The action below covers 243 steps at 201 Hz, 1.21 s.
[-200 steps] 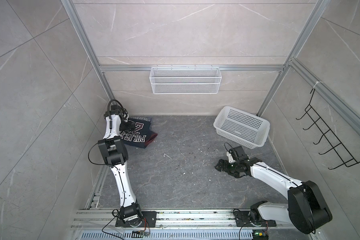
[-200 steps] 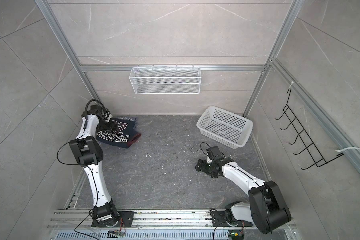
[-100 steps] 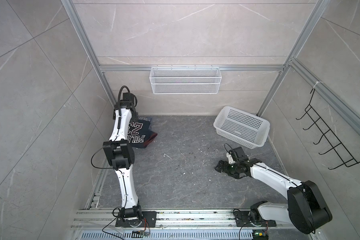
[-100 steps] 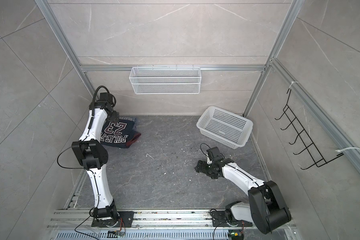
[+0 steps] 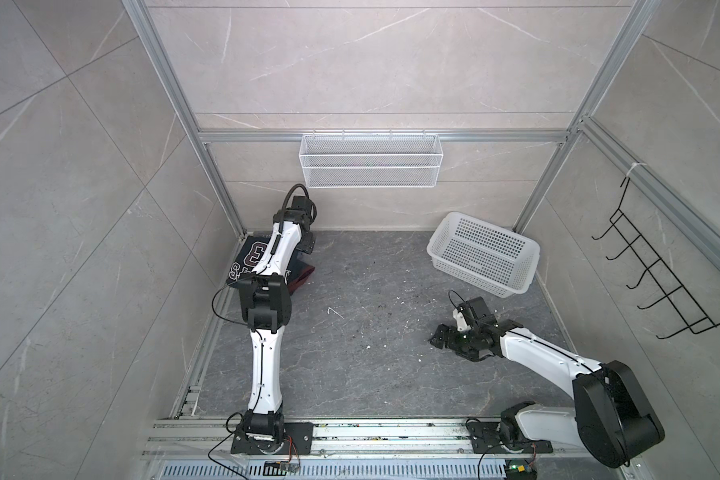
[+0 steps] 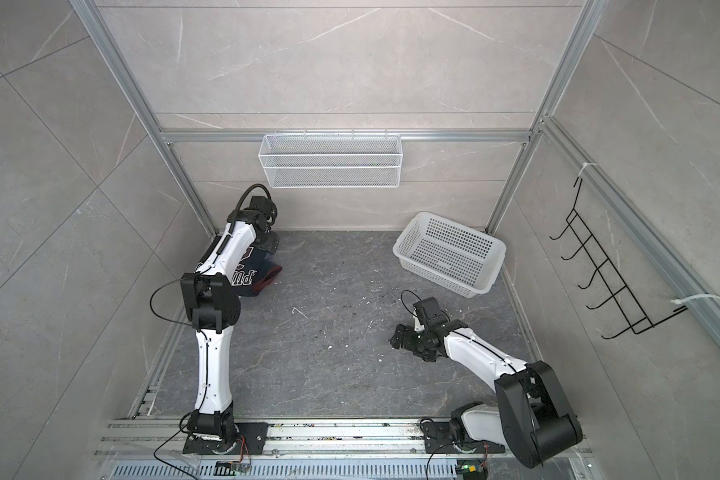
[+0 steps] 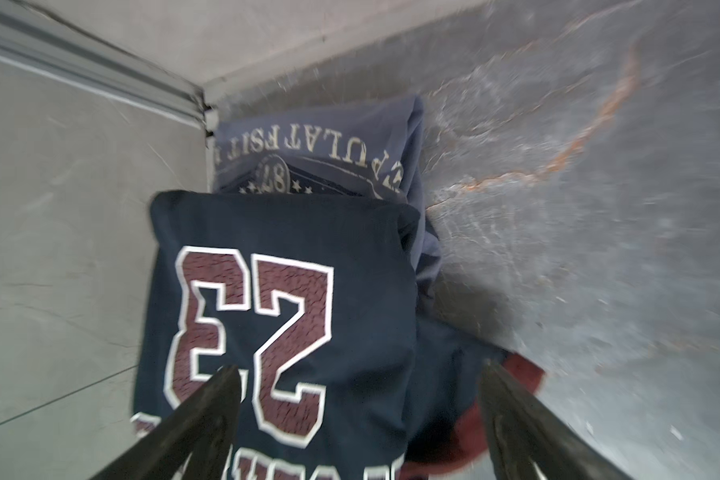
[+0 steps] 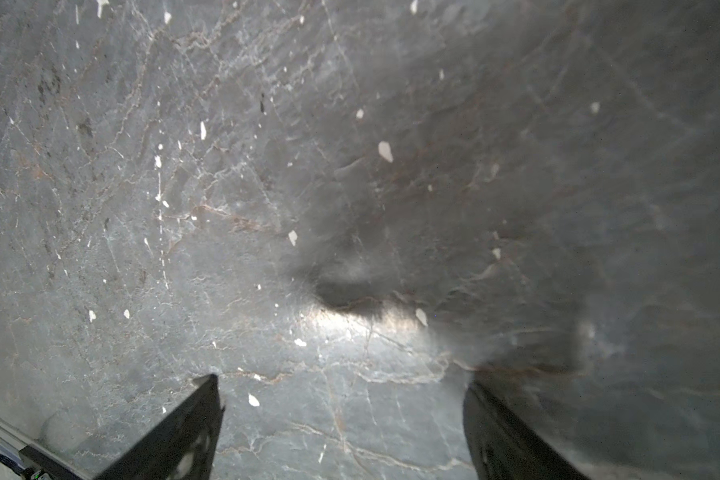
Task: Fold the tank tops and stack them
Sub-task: 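Lower the bundle onto the folded navy shirt with left gripper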
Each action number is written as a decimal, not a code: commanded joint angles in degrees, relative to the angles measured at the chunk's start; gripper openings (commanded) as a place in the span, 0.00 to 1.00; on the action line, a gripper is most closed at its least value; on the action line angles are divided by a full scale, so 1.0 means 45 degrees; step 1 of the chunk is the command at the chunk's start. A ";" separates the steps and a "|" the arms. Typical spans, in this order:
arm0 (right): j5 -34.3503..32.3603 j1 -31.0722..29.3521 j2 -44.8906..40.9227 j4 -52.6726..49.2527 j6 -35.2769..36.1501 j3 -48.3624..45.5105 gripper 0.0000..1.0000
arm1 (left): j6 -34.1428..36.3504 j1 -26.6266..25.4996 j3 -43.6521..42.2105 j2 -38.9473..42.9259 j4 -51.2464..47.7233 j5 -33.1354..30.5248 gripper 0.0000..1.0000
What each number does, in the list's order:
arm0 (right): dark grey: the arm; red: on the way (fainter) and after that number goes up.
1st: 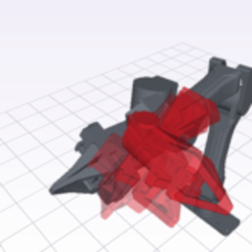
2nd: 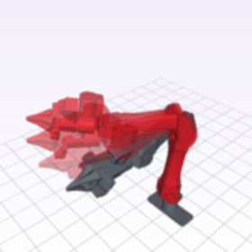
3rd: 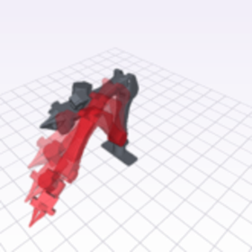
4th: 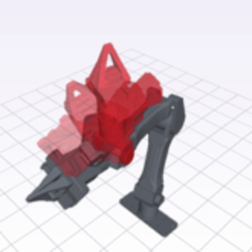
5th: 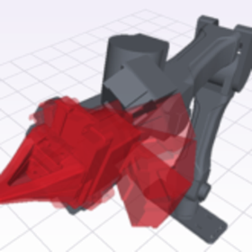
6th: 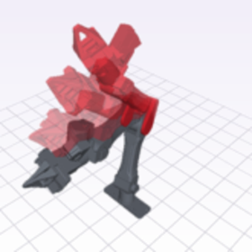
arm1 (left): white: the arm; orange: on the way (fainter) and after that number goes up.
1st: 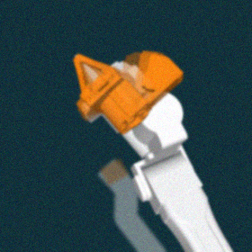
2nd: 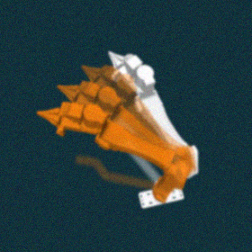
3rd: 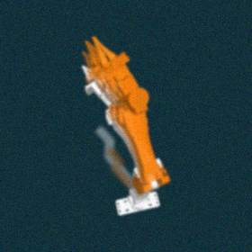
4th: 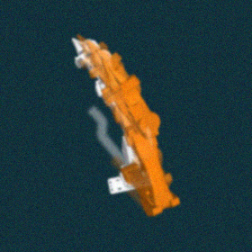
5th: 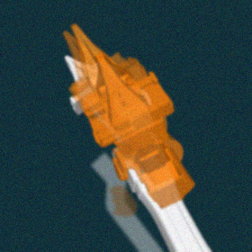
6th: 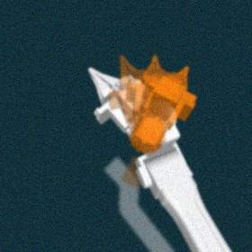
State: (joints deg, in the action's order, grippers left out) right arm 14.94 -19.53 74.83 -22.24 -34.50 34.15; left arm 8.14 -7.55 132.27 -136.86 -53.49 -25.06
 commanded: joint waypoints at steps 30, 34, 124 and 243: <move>0.0257 -0.0045 -0.0066 0.0302 -0.0243 -0.0380 0.92 | -0.0336 0.0005 0.0034 -0.0941 0.0890 -0.0369 0.85; 0.0259 -0.0049 -0.0066 0.0308 -0.0243 -0.0381 0.92 | -0.0344 -0.0008 0.0062 -0.0997 0.0906 -0.0369 0.83; 0.0372 -0.0052 -0.0252 0.0231 -0.0278 -0.0536 0.92 | -0.0159 -0.0002 -0.0056 -0.1427 0.2001 -0.1694 0.36; 0.0390 -0.0054 -0.0136 0.0278 -0.0256 -0.0507 0.92 | -0.0283 -0.0003 -0.5062 0.4488 0.4797 -0.1050 0.06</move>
State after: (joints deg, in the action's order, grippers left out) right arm 16.21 -19.53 73.97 -19.90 -34.92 32.82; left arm 7.44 -7.51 112.71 -128.27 -37.17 -30.92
